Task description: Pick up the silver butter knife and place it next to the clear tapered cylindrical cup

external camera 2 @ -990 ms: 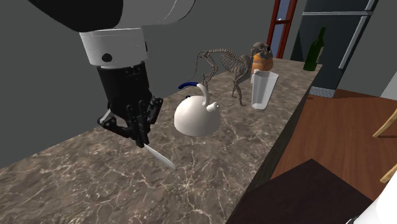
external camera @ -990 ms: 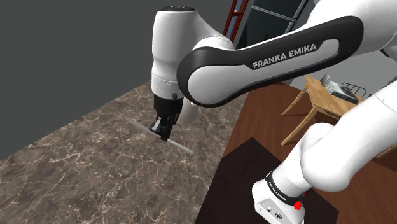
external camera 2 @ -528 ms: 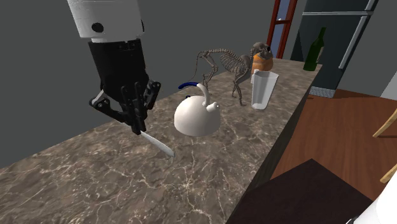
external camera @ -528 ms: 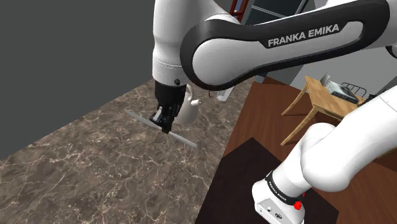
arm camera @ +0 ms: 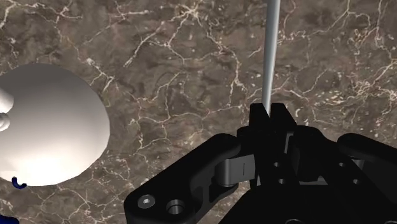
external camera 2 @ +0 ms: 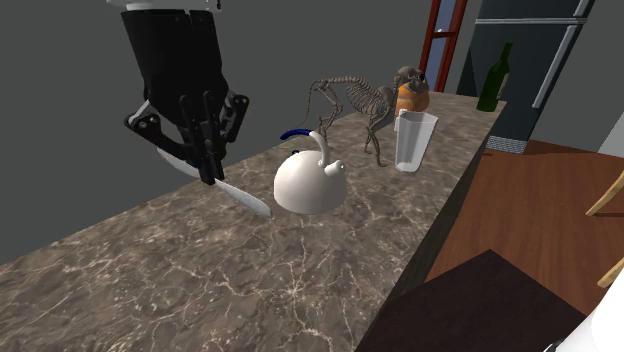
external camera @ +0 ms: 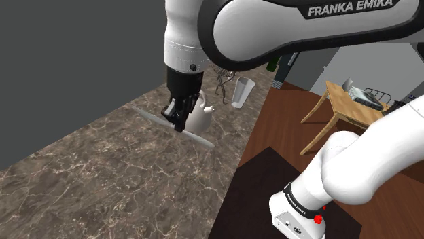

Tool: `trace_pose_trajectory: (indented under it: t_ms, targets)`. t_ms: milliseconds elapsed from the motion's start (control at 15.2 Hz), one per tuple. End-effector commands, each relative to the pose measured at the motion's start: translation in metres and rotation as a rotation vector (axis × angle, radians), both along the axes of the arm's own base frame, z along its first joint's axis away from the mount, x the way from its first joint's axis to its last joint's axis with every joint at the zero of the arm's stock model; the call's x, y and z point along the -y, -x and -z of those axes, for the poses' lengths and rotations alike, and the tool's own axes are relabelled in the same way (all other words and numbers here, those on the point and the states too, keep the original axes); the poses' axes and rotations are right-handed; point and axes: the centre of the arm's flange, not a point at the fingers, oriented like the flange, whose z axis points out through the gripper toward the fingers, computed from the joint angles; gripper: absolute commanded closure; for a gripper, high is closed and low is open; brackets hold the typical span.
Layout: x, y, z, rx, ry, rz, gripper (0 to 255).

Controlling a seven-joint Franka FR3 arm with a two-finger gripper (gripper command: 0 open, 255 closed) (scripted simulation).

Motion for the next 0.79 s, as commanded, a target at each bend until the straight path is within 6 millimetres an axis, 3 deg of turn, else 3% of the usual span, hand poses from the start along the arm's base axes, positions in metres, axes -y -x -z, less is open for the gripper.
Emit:
trace_pose_trajectory:
  t_ms: [0,264,726]
  targets:
    - [0.000,-0.001,-0.011,0.000,0.000,0.000,255]
    - [0.000,-0.001,-0.030,0.000,0.000,0.000,255]
    - [0.081,-0.045,-0.030,0.000,0.000,0.000,255]
